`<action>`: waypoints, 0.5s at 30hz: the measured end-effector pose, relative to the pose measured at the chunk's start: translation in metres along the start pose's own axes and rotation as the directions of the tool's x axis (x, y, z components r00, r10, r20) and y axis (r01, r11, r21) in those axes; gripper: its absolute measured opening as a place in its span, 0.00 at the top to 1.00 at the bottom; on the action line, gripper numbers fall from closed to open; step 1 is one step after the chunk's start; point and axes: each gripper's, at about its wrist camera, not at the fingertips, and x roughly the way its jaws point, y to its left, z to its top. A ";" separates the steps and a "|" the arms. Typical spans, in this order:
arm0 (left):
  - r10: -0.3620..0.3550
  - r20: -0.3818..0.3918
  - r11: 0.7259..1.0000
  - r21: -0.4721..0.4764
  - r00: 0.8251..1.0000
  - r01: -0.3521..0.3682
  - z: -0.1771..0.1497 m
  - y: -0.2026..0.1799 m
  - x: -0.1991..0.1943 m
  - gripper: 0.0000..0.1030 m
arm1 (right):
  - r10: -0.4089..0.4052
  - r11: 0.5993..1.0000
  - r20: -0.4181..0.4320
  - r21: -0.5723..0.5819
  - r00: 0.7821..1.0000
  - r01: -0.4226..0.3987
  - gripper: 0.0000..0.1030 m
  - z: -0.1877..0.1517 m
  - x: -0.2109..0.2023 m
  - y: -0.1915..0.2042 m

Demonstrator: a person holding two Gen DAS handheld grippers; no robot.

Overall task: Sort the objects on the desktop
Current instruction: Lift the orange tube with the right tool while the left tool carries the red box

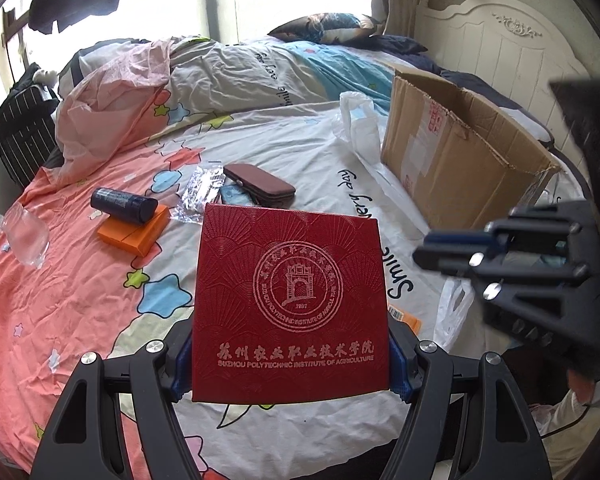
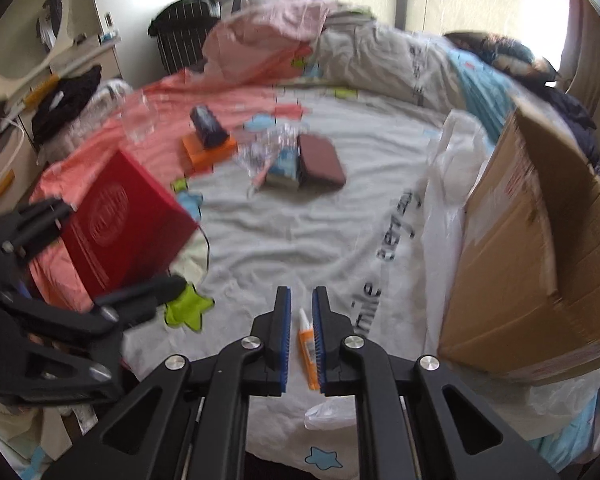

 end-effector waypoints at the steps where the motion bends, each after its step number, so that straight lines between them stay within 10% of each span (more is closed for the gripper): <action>1: -0.001 -0.005 1.000 -0.001 1.000 0.001 -0.001 0.000 0.002 0.28 | 0.005 1.000 -0.019 -0.006 1.000 -0.005 0.90 -0.004 0.007 0.001; 15: -0.038 -0.065 0.999 -0.007 0.997 0.037 -0.019 -0.001 0.028 0.28 | 0.003 1.000 -0.114 -0.022 0.994 -0.005 0.90 -0.025 0.041 0.008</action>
